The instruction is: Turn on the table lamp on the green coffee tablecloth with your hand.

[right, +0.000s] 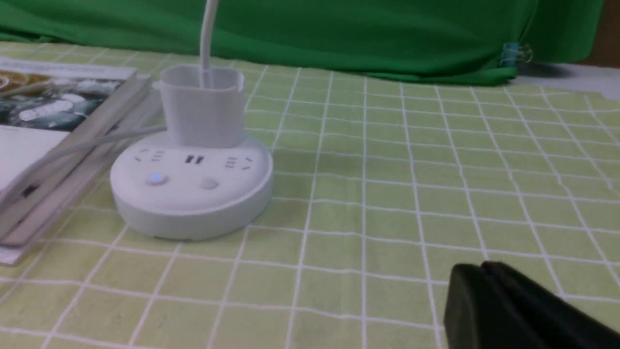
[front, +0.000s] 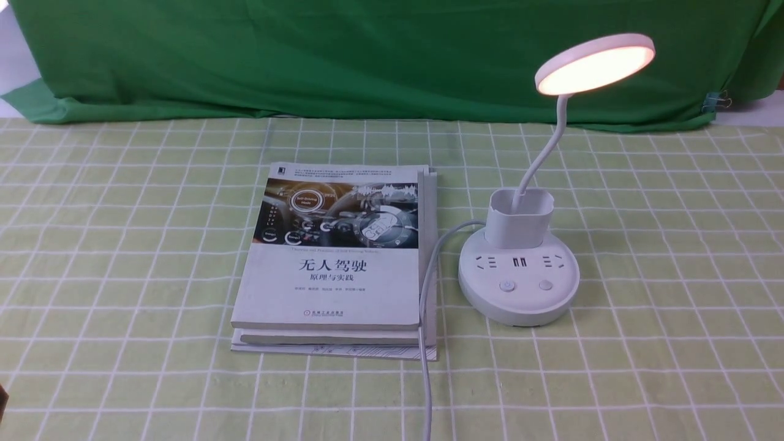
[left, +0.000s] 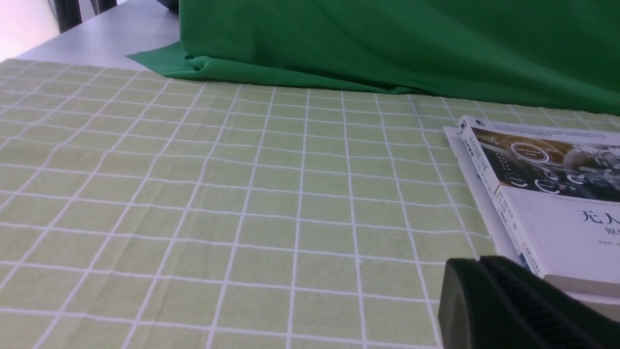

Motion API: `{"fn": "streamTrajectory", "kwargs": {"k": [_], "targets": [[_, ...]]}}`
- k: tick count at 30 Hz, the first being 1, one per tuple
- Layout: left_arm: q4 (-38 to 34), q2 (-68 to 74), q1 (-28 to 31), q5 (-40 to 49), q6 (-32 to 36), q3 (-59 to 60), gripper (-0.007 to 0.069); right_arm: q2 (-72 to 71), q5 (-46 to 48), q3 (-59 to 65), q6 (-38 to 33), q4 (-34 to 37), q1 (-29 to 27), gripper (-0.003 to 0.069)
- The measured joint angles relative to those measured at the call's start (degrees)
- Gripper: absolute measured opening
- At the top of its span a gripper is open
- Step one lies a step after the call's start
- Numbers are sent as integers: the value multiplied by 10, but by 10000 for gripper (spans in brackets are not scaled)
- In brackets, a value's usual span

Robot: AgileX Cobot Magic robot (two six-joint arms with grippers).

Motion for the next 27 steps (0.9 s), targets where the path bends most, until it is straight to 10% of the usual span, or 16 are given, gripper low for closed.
{"fn": "streamTrajectory", "kwargs": {"k": [27], "targets": [[0, 0, 0, 0, 0, 0, 3, -30, 26, 0, -14, -3, -17, 55]]}}
